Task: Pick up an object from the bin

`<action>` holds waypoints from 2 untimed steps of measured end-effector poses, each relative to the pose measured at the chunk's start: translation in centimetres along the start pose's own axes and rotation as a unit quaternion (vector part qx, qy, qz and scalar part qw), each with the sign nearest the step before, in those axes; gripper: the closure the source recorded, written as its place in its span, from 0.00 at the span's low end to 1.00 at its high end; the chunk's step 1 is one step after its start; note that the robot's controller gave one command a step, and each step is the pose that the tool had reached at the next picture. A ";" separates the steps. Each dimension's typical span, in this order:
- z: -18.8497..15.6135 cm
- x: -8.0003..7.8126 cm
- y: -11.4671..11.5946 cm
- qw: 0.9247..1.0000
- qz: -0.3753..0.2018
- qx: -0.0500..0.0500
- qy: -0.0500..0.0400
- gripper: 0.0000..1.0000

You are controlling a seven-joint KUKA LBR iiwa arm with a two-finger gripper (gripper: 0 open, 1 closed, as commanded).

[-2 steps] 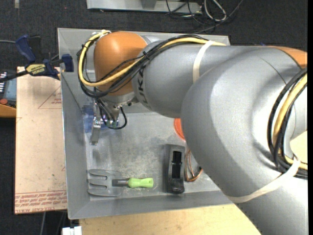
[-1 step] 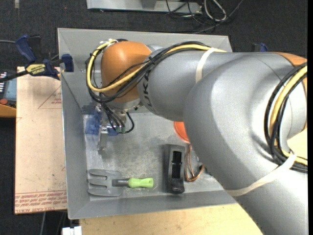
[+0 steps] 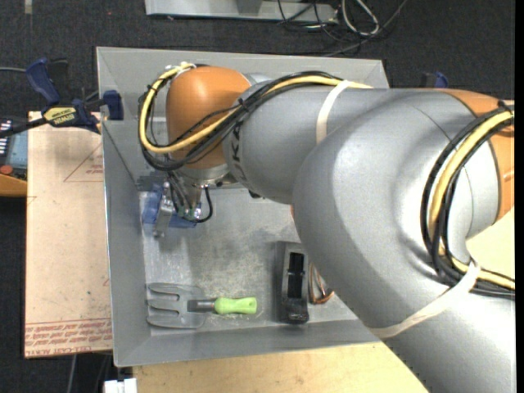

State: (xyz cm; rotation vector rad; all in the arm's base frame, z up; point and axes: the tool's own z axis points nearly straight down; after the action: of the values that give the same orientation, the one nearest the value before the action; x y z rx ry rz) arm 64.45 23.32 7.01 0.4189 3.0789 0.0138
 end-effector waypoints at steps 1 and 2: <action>0.0 0.0 0.0 1.000 0.000 0.000 0.000 1.00; -3.9 0.1 -0.1 1.000 0.001 0.002 0.004 1.00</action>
Offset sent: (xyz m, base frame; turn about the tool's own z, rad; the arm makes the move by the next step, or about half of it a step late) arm 0.0001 0.0000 0.0846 0.0000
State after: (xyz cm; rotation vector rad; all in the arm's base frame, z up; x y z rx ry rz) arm 64.19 23.21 10.87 0.4222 3.0873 0.0082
